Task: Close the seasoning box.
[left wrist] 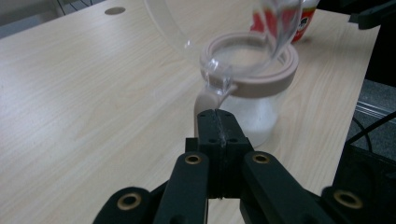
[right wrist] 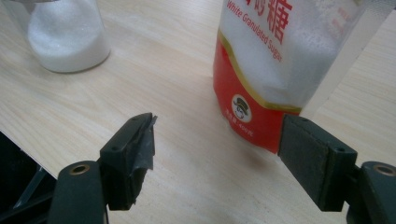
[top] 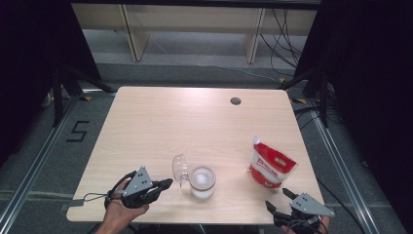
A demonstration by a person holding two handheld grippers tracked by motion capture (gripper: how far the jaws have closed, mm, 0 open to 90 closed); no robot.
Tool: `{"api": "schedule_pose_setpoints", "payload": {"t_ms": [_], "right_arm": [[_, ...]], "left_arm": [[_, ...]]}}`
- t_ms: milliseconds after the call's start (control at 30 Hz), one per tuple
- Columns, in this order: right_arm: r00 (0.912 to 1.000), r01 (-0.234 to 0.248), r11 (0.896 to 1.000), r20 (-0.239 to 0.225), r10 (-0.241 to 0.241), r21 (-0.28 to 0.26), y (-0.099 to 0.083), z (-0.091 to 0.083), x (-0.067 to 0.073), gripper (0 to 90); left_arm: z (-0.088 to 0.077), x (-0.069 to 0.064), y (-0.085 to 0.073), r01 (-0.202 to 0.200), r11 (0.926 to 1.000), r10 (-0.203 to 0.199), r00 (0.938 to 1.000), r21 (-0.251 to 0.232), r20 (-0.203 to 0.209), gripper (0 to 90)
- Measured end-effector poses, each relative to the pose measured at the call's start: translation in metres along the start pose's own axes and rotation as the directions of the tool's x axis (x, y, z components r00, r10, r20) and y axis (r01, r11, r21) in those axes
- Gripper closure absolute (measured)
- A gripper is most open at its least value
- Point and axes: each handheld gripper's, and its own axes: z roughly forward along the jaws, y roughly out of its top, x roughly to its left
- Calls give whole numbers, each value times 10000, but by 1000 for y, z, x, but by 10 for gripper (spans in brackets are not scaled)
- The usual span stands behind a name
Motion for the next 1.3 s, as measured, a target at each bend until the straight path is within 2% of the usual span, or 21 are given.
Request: {"api": "schedule_pose_setpoints", "payload": {"t_ms": [33, 67, 133, 167, 233, 300, 400, 467, 533, 567, 667, 700, 767, 800, 867, 1033, 1133, 1167, 1200, 1267, 1300], "right_arm": [[10000, -33, 10000, -80, 33, 8, 0, 0, 0, 282], [10000, 16, 10000, 61, -16, 52, 0, -1, 0, 282], [10000, 41, 10000, 33, -41, 40, 0, -1, 0, 282], [10000, 55, 10000, 41, -55, 39, 0, -1, 0, 282], [10000, -3, 10000, 27, 3, 40, 0, -1, 0, 282], [10000, 17, 10000, 43, -17, 40, 0, -1, 0, 282], [10000, 55, 10000, 40, -56, 38, 0, 0, 0, 282], [10000, 62, 10000, 40, -62, 35, 0, 0, 0, 281], [10000, 55, 10000, 33, -55, 34, 0, 0, 0, 281], [10000, 23, 10000, 41, -23, 47, 0, 0, 1, 281], [10000, 42, 10000, 40, -42, 58, 0, 0, 1, 281], [10000, 44, 10000, 43, -44, 62, 0, 0, 1, 281], [10000, 52, 10000, 60, -52, 72, 0, 0, 1, 281], [10000, 45, 9999, 57, -46, 94, 0, 0, 1, 281], [9999, 68, 9999, 79, -68, 98, 0, 0, 1, 281], [10000, 51, 9999, 13, -51, 117, 0, 0, 1, 281], [9999, 72, 10000, 71, -72, 63, 0, 0, 1, 281], [10000, 77, 9999, -1, -77, 98, 0, 0, 1, 281], [10000, 75, 9999, -39, -75, 91, 0, 0, 1, 281], [9999, 98, 9999, 83, -98, 32, 0, 0, 1, 281], [9997, 206, 9998, 119, -206, -24, 0, 0, 0, 281]], "left_arm": [[0, 0, 3, -89, 10000, 89, 10000, -26, -10, 894], [1, -1, 5, 28, 10000, -28, 10000, -8, -50, 894], [2, 0, 9, -242, 9997, 243, 9997, -74, 25, 894], [3, -1, 10, 10, 9999, -10, 10000, -121, -19, 894], [4, -2, 12, 109, 9998, -109, 9999, -167, 2, 894], [5, -2, 15, -135, 9998, 135, 9999, -177, 14, 894], [6, -3, 17, -4, 9996, 6, 10000, -286, 68, 893], [6, -2, 19, -206, 9994, 208, 9997, -273, 95, 893], [7, -3, 20, -181, 9992, 187, 9997, -355, 167, 893], [7, -5, 20, -4, 9995, 6, 10000, -304, 82, 893], [10, -6, 22, -182, 9991, 188, 9997, -388, 153, 893], [11, -8, 23, 12, 9991, -4, 9998, -415, 190, 893], [13, -7, 24, -287, 9983, 302, 9991, -505, 293, 893], [13, -10, 24, -30, 9990, 41, 9997, -456, 246, 893], [15, -9, 24, -167, 9989, 183, 9992, -445, 357, 892], [16, -10, 23, 69, 9988, -46, 9989, -491, 469, 885], [15, -10, 22, 216, 9987, -193, 9986, -456, 486, 843], [15, -7, 22, 8, 9990, 18, 9983, -447, 583, 830], [14, -9, 21, 359, 9982, -336, 9983, -484, 475, 815], [11, -6, 19, 366, 9980, -342, 9984, -516, 461, 770], [11, -6, 18, 539, 9970, -509, 9972, -551, 543, 749]]}}
